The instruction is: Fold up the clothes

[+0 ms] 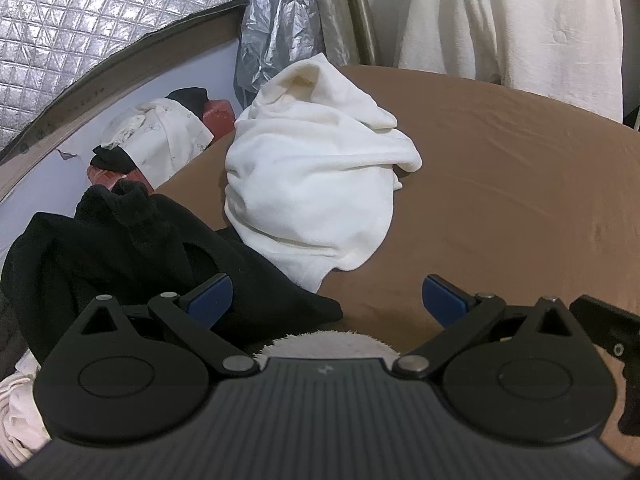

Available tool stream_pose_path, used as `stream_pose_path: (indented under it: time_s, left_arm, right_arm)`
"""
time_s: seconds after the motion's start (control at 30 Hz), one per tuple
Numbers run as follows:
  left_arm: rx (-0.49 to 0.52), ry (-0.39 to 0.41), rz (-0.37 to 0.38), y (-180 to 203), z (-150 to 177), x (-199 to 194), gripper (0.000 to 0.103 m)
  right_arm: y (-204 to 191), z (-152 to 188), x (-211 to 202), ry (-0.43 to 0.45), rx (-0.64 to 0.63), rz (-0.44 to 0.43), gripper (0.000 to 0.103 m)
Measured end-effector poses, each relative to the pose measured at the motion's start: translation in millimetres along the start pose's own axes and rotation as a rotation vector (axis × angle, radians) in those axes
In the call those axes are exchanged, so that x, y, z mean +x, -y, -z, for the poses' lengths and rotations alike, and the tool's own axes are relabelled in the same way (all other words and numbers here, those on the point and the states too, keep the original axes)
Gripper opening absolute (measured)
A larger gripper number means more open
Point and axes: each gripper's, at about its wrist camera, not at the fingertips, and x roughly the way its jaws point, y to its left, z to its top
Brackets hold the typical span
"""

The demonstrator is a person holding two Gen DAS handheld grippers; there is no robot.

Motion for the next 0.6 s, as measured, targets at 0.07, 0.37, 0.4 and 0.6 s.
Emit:
stream_pose_path:
  time_s: [0.07,0.37,0.4,0.6]
  left_arm:
    - [0.003,0.002,0.001,0.7,-0.1,0.1,0.103]
    - [0.008,0.007,0.011,2.9,-1.2,0.2,0.103]
    - [0.008,0.008,0.011,3.4,-1.1,0.4,0.103]
    - [-0.009,0.001,0.013,2.5,-2.3,8.2,0.103]
  right_arm:
    - [0.5,-0.1,0.2,0.0,0.003,0.001,0.103]
    - [0.8,-0.1,3.1,-0.008,0.009,0.001,0.103]
    - [1.0,0.2,2.8,-0.008,0.009,0.0,0.103]
    - [10.7,1.4,4.5,-0.012,0.056,-0.061,0.103]
